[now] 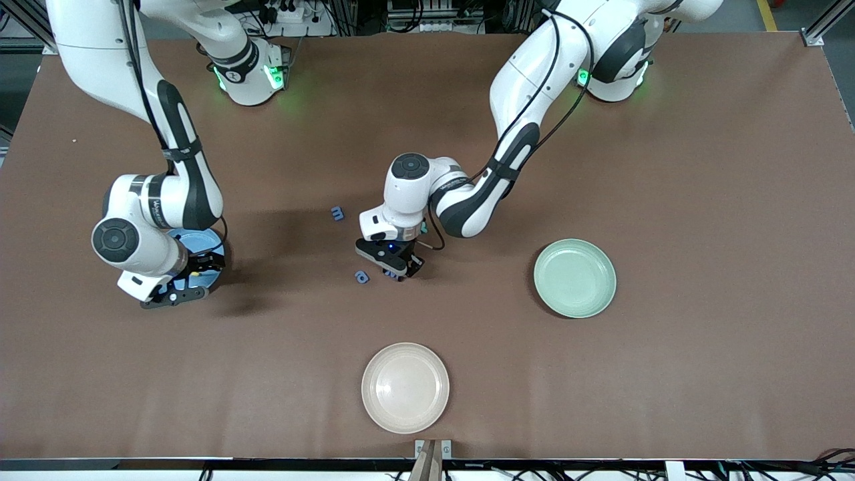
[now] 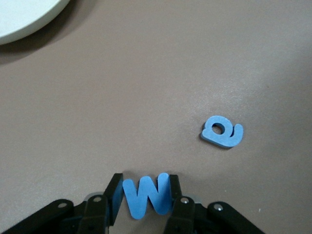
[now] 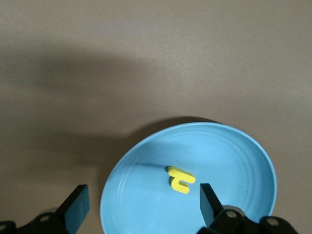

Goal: Sort upper and lower case letters into plates
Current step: 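Carry the W onto the green plate with the left gripper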

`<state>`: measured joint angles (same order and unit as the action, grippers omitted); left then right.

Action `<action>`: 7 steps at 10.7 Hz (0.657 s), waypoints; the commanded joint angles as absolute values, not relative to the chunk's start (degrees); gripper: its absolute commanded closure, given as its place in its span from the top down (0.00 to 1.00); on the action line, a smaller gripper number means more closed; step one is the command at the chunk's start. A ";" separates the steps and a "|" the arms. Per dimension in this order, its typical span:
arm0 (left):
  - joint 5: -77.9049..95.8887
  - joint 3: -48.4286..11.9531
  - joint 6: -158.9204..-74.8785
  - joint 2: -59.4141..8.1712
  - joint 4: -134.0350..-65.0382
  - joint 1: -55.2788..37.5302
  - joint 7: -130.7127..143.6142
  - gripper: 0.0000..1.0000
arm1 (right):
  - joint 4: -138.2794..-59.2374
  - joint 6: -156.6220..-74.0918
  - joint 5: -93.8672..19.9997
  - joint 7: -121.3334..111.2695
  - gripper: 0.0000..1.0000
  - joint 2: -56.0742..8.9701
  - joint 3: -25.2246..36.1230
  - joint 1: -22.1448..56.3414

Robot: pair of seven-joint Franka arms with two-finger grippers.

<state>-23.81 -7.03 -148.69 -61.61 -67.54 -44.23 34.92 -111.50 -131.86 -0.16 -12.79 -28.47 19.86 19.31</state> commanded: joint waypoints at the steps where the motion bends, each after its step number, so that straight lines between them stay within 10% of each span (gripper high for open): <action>1: -23.03 -6.94 -146.35 -61.00 -68.29 -43.60 35.16 0.30 | -110.92 -131.22 -0.62 -12.75 1.00 -28.56 19.95 20.12; 7: -16.71 -8.09 -130.54 -54.24 -68.64 -37.98 19.82 0.30 | -110.83 -128.14 -8.96 -9.49 1.00 -26.81 19.60 29.16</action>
